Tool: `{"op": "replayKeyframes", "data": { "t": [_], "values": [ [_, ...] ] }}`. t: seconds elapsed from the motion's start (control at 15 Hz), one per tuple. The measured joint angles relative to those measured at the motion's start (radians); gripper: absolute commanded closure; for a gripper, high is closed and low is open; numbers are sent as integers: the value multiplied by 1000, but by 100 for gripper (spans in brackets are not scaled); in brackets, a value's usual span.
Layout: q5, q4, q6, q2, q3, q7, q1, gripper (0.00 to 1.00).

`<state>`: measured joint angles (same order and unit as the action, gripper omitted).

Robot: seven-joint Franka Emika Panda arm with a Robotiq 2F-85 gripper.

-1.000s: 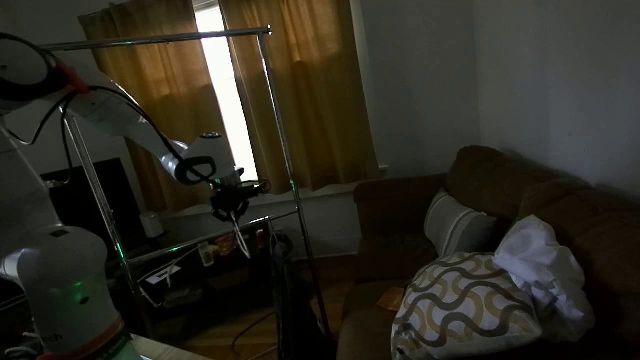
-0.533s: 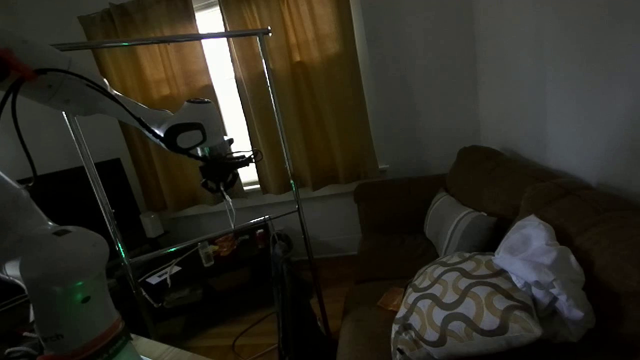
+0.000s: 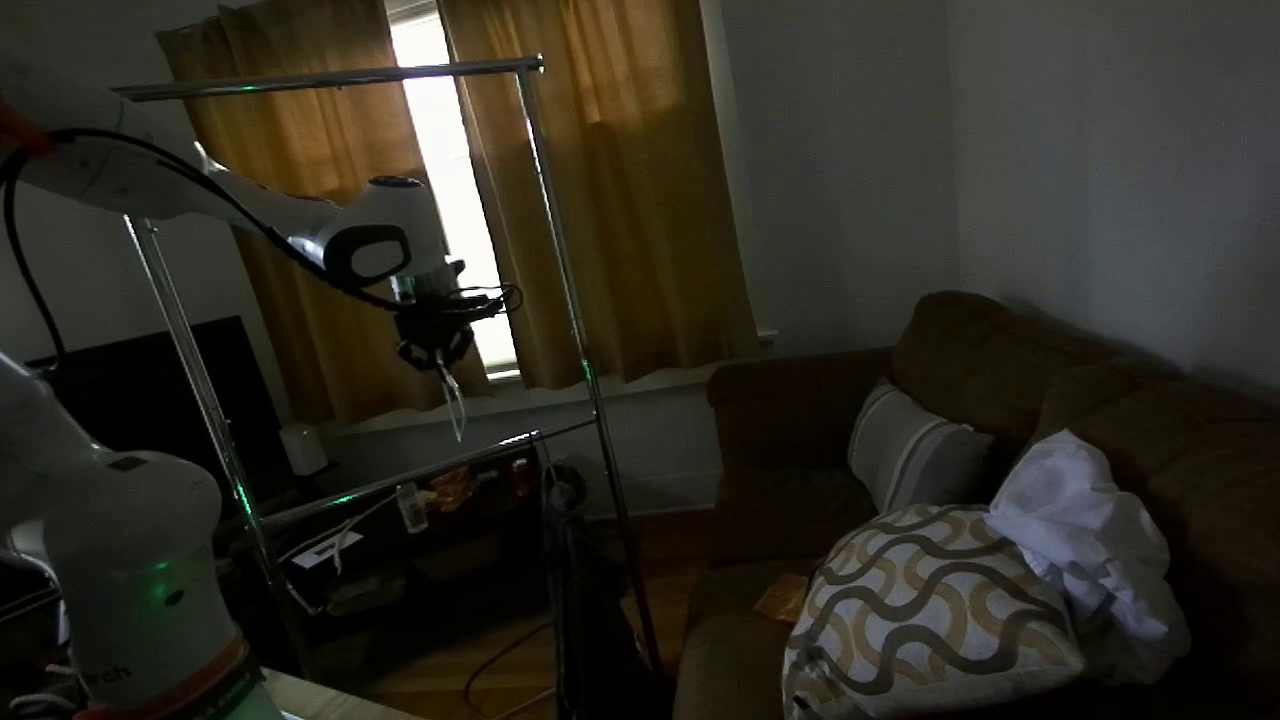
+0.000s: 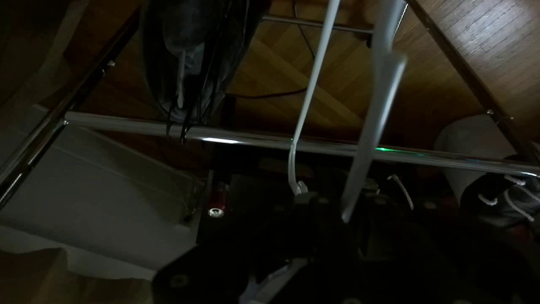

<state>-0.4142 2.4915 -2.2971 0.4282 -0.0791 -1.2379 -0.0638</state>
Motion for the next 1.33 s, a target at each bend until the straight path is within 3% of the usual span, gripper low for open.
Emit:
{"op": "replayKeyframes", "data": {
  "t": [0.8, 1.33],
  "values": [
    [-35, -30, -194, 154, -19, -14, -169, 94],
    [-37, -59, -201, 156, -38, -17, -195, 99]
  ]
}}
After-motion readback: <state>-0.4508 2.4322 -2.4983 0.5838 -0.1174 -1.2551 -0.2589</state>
